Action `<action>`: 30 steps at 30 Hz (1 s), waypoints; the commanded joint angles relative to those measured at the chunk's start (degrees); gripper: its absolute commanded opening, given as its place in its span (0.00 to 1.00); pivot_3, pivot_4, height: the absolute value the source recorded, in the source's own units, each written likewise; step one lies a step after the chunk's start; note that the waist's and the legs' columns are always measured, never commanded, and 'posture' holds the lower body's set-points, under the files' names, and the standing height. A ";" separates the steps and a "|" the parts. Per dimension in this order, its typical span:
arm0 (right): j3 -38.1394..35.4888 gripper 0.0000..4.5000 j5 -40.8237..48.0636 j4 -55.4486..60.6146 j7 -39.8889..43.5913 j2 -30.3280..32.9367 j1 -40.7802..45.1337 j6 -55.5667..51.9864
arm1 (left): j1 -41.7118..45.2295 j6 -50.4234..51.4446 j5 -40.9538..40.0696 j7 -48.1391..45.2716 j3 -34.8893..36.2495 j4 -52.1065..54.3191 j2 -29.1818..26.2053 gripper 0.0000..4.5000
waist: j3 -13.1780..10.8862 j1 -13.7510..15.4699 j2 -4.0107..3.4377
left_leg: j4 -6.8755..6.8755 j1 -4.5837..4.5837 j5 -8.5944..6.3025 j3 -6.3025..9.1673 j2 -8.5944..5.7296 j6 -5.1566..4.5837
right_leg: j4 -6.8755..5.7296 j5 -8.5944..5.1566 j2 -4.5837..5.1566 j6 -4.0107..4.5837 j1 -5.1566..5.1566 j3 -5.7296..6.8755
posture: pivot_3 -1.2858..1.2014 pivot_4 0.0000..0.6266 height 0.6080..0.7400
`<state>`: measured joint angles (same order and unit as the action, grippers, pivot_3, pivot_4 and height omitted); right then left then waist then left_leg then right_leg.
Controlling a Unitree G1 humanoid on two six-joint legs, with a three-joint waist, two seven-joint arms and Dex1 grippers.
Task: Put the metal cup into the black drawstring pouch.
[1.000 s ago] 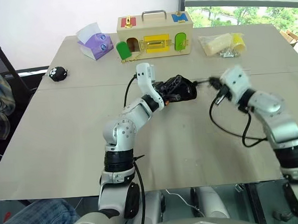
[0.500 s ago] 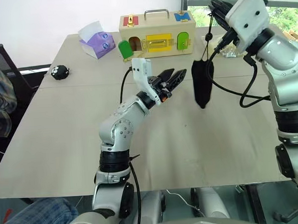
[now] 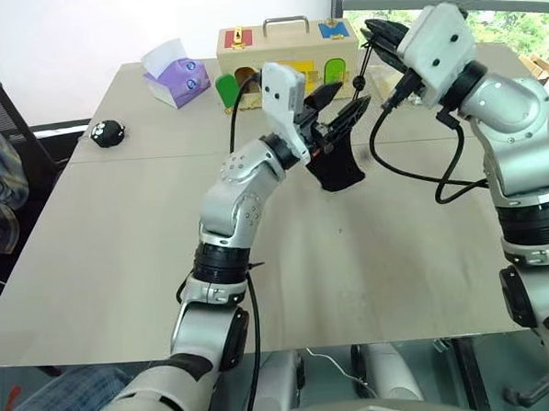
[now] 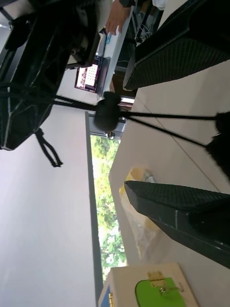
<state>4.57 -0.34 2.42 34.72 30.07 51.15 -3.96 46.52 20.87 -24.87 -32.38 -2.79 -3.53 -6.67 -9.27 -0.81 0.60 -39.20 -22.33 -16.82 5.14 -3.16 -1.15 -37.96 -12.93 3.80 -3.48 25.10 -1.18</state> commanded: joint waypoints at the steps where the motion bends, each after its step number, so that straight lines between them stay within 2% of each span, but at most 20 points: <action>1: -0.41 0.00 0.89 3.40 0.78 -0.17 1.42 -0.20 | 2.16 -2.81 0.16 -0.39 0.92 -0.35 0.95 0.63 | 0.00 0.01 0.00 | -0.07 -0.20 0.00 0.02 0.00 0.00 | -0.04 0.00 0.01 0.00 0.17 0.02 | 0.52 0.24 0.77; 5: 0.52 0.00 0.14 3.81 2.00 0.05 0.55 -0.21 | 2.13 -2.74 -0.82 -0.97 0.59 2.08 1.97 0.38 | 0.00 -0.08 0.00 | -0.10 -0.52 0.01 0.00 0.00 0.01 | -0.12 0.01 0.19 0.00 0.51 0.00 | 0.52 0.24 0.77; 7: 0.74 0.00 -0.07 3.72 2.26 0.19 0.45 -0.09 | 1.80 -2.39 -0.96 -1.08 0.52 2.63 2.31 0.17 | 0.00 -0.06 0.00 | -0.08 -0.52 0.01 0.00 0.00 0.01 | -0.11 0.01 0.18 0.00 0.51 0.00 | 0.52 0.24 0.77; 9: 0.76 0.00 -0.18 3.57 2.31 0.10 0.61 -0.01 | 1.33 -2.16 -0.75 -1.31 0.37 2.90 2.38 0.03 | 0.00 -0.06 0.00 | -0.08 -0.52 0.01 0.00 -0.01 0.01 | -0.11 0.01 0.17 0.00 0.51 0.00 | 0.52 0.24 0.77; 14: -0.33 0.00 -0.73 2.32 0.34 -0.60 1.83 0.70 | 0.08 -1.33 -0.20 -1.36 0.21 2.74 2.16 0.03 | 0.00 -0.07 0.00 | -0.09 -0.52 0.01 0.00 -0.01 0.01 | -0.11 0.01 0.13 0.00 0.51 0.00 | 0.52 0.24 0.77; 19: -7.64 0.00 -2.39 -1.72 -13.06 -3.24 9.59 6.66 | -3.95 -1.92 5.19 -2.99 -4.15 -0.57 -0.59 0.03 | 0.00 -0.23 -0.03 | -0.07 -0.50 0.01 -0.04 -0.02 0.01 | -0.17 0.01 0.13 0.00 0.55 -0.06 | 0.52 0.24 0.77; 23: -10.91 0.00 -4.09 -3.12 -19.48 -2.75 13.07 12.38 | -6.11 -0.90 7.08 -3.60 -6.32 -2.74 -1.17 0.03 | 0.04 -0.01 0.02 | -0.05 -0.51 0.01 0.01 -0.04 0.01 | -0.13 0.01 0.03 0.00 0.55 0.00 | 0.52 0.24 0.77; 26: -13.05 0.00 -2.54 -2.90 -22.89 -3.75 13.93 12.58 | -7.05 -1.90 8.93 -4.57 -7.76 -5.13 -1.85 0.03 | 0.04 -0.10 0.02 | -0.07 -0.52 0.02 -0.03 -0.07 0.00 | -0.13 0.01 0.08 0.00 0.53 -0.04 | 0.52 0.24 0.77; 30: -11.71 0.00 2.71 -3.32 -18.44 -4.17 11.28 4.23 | -7.52 -4.13 7.82 -7.04 -7.52 -4.36 -2.10 0.03 | 0.05 -0.27 0.01 | -0.07 -0.50 0.02 -0.04 -0.04 0.00 | -0.17 0.01 0.08 0.00 0.54 -0.04 | 0.52 0.24 0.77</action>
<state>-1.55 -1.69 -4.54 16.61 25.34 60.41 2.83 41.91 14.83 -18.19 -38.06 -9.38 -5.03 -7.56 -9.22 -1.08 0.61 -39.27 -22.82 -16.80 5.09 -3.19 -1.14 -38.13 -12.92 3.90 -3.48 25.63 -1.24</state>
